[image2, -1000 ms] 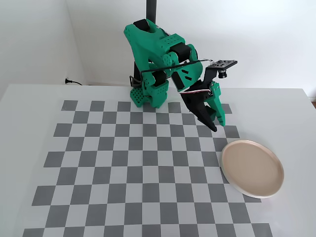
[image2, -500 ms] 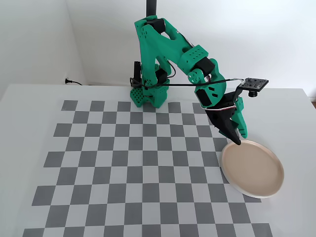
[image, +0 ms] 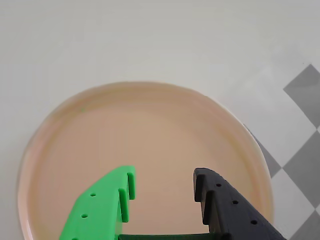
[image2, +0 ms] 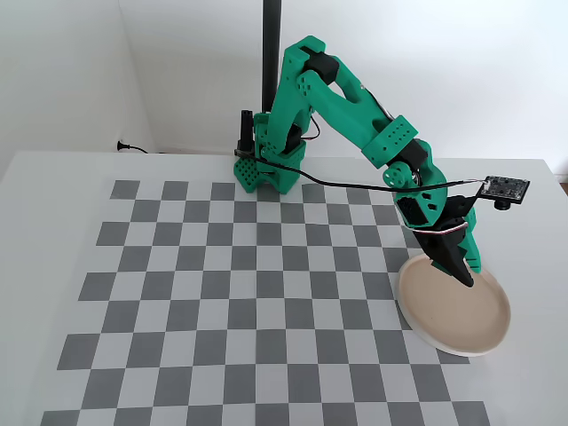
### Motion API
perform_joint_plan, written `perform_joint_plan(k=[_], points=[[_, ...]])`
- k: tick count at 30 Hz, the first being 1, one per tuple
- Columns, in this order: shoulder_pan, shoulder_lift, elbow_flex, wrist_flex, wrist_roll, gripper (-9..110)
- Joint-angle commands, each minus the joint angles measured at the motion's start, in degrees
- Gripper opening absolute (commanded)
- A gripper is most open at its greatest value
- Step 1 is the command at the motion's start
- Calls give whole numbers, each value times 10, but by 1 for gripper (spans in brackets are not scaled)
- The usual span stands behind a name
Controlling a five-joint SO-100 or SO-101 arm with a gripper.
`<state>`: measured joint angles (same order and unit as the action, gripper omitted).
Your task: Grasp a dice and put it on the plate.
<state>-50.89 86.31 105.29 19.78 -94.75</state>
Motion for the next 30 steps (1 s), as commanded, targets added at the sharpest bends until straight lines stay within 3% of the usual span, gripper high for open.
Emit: perform_joint_plan(k=[1,15,22,30], points=[[-14,-16,-108,-11,-3,-4],[-30,-188,-282,1,-2,-4],[-29,-185,-283,3,4,14],[-25,-167,-282,22,10,21]])
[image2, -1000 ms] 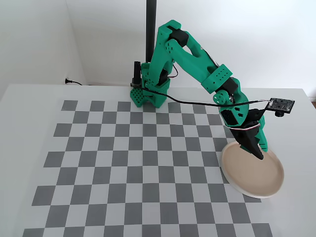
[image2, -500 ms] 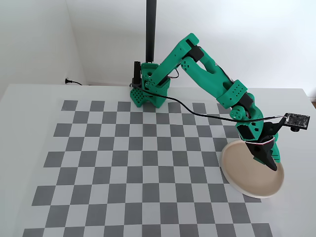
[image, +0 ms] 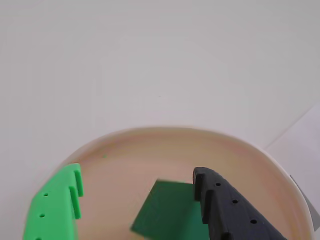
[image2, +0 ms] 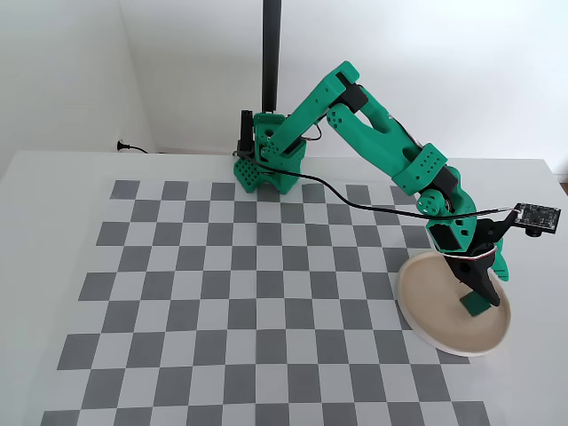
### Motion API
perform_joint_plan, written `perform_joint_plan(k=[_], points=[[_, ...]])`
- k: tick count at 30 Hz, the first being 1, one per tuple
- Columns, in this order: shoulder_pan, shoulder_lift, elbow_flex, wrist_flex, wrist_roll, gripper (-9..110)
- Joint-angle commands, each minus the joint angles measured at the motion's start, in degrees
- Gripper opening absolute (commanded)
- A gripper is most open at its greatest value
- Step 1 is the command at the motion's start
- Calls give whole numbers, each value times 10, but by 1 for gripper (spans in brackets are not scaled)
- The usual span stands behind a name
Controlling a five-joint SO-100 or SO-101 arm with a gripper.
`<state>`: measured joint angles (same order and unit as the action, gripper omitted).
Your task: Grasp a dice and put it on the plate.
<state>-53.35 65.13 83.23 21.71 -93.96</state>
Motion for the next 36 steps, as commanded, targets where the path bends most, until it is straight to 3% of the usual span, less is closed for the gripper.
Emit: perform_joint_plan(k=[1,13,19,36], points=[[0,47,-62,4,2,21],[9,178,-46,131,17,16],[11,331,67,152,18,-4],[116,766,320,306,101,-4]])
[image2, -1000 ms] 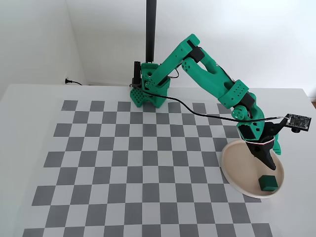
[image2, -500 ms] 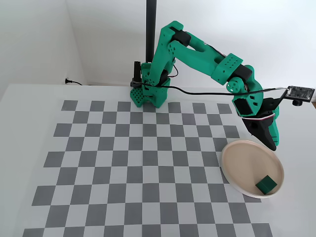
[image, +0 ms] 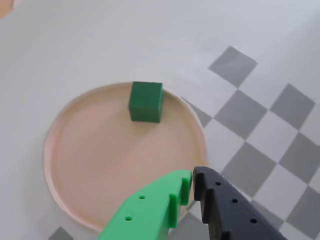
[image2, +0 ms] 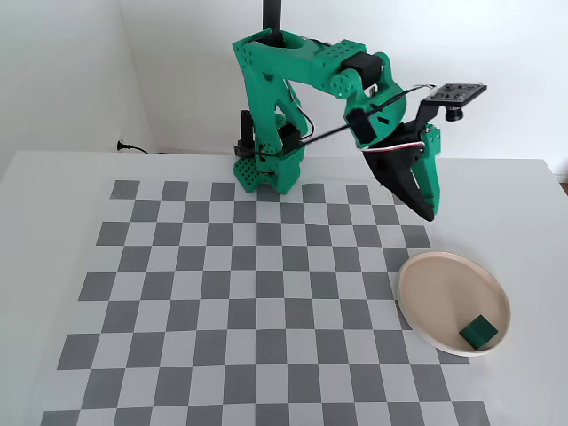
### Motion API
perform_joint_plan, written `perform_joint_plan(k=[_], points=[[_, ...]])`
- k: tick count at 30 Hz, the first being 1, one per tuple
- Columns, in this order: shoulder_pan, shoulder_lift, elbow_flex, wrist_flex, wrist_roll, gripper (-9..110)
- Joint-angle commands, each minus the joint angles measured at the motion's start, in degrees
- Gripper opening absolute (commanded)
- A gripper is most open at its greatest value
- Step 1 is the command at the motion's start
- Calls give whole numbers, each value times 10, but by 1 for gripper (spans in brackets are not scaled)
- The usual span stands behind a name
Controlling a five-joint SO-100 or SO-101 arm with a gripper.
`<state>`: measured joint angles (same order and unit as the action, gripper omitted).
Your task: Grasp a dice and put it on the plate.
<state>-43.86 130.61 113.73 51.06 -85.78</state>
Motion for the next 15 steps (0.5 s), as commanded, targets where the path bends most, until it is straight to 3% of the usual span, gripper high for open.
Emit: perform_joint_plan(k=[1,15], points=[[31,134,27,18,29,-4],[231,402,301,-22,149,-4]])
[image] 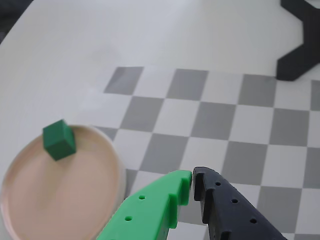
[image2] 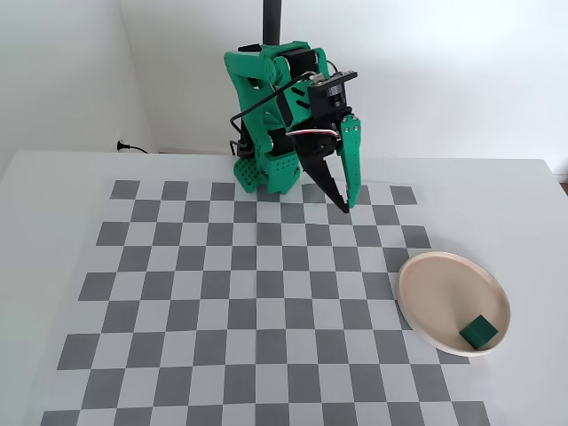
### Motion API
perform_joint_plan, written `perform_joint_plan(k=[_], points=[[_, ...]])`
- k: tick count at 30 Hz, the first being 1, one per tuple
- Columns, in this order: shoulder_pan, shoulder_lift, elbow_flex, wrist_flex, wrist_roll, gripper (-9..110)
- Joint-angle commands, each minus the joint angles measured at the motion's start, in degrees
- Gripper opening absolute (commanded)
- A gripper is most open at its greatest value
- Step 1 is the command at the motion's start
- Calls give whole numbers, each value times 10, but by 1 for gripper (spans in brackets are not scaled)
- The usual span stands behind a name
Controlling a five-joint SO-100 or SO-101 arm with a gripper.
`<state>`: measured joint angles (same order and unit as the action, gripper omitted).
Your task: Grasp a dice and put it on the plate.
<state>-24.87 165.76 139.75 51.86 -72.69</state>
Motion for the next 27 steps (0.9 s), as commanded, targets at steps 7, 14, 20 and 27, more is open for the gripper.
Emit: perform_joint_plan(k=[7,14,20,27], points=[[86,151,146,-18,93,-4],[146,252,277,-33,159,-4],[193,252,324,-63,247,-4],[225,253,375,-75,454,-4]])
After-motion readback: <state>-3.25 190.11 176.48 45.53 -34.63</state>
